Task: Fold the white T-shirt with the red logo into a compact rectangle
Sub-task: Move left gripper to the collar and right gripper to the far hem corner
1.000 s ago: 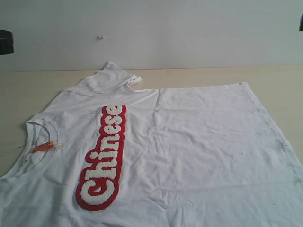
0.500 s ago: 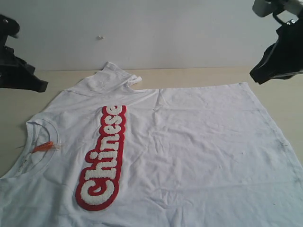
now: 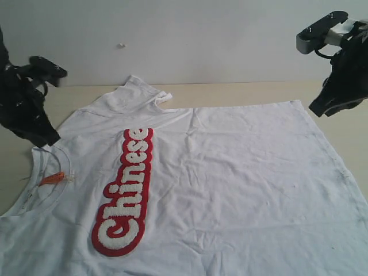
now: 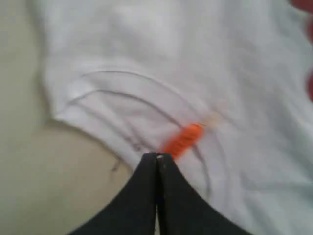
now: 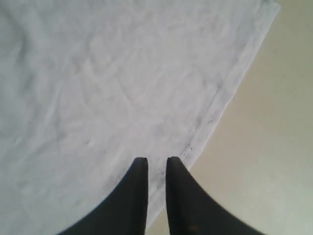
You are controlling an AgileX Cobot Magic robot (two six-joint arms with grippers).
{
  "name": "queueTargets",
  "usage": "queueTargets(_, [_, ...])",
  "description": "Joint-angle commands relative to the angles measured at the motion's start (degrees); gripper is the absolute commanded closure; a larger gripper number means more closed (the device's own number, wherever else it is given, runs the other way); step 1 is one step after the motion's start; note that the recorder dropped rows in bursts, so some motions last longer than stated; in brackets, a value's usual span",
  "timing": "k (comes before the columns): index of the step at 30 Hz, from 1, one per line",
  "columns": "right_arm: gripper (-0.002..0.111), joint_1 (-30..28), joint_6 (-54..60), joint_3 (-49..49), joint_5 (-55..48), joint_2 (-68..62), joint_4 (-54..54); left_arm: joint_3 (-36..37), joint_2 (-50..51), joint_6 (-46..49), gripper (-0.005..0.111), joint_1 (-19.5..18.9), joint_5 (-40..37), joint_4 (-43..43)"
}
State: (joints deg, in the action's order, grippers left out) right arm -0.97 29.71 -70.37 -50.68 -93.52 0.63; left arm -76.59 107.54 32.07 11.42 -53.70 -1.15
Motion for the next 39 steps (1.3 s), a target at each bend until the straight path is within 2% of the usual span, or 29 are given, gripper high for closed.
queueTargets(1, [0.092, 0.0, 15.6, -0.4, -6.2, 0.1, -1.3, -2.7, -0.3, 16.9, 0.107, 3.0, -11.0, -0.6])
queueTargets(5, [0.088, 0.3, 23.4, 1.7, -7.3, 0.1, -2.8, 1.8, -0.6, 28.9, 0.107, 4.0, -11.5, 3.2])
queueTargets(8, [0.078, 0.3, 26.4, 4.2, -4.4, 0.1, -3.5, 6.3, -0.1, 32.0, 0.104, 3.9, -7.6, 5.7])
queueTargets(11, [0.071, 0.3, 28.4, 6.6, -1.0, 0.1, -3.5, 10.5, 0.0, 32.0, 0.074, 3.8, -1.6, 11.0])
queueTargets(13, [0.070, 0.3, 29.1, 7.1, -0.8, 0.1, -3.5, 11.4, 0.0, 32.0, 0.047, 3.8, 0.5, 13.4])
queueTargets(14, [0.070, 0.3, 29.1, 7.1, -0.4, 0.1, -3.5, 11.7, 0.0, 31.7, 0.023, 3.8, 2.8, 13.9])
queueTargets(15, [0.070, 0.3, 29.1, 7.1, -0.3, 0.1, -3.5, 11.7, 0.0, 30.8, 0.016, 3.8, 3.5, 13.9])
queueTargets(16, [0.070, 0.3, 29.1, 7.1, -0.2, 0.1, -3.5, 11.7, 0.0, 28.5, 0.003, 3.8, 6.0, 14.0])
queueTargets(20, [0.070, 0.3, 29.1, 7.1, 0.0, 0.1, -3.5, 11.7, 0.0, 31.2, 0.001, 3.3, 5.7, 15.3])
queueTargets(24, [0.070, 0.3, 29.1, 7.1, 0.9, 0.1, -3.2, 11.7, 0.0, 35.7, 0.002, -1.2, 5.4, 14.2])
queueTargets(27, [0.070, 0.3, 29.2, 7.1, 1.8, 0.1, -3.2, 11.7, 0.0, 52.4, 0.002, -6.3, 5.3, 0.8])
queueTargets(28, [0.070, 0.3, 29.7, 7.1, 2.0, 0.1, -3.2, 11.7, 0.0, 54.8, 0.002, -7.0, 5.3, 0.0])
queueTargets(32, [0.070, 0.3, 30.2, 7.1, 2.6, -0.1, -3.2, 11.7, 0.0, 57.0, 0.002, -6.8, 5.5, 1.9])
queueTargets(39, [0.070, 0.3, 30.2, 7.1, 2.8, -2.7, -3.4, 11.0, 3.1, 59.0, 0.002, -6.7, 5.2, -1.4])
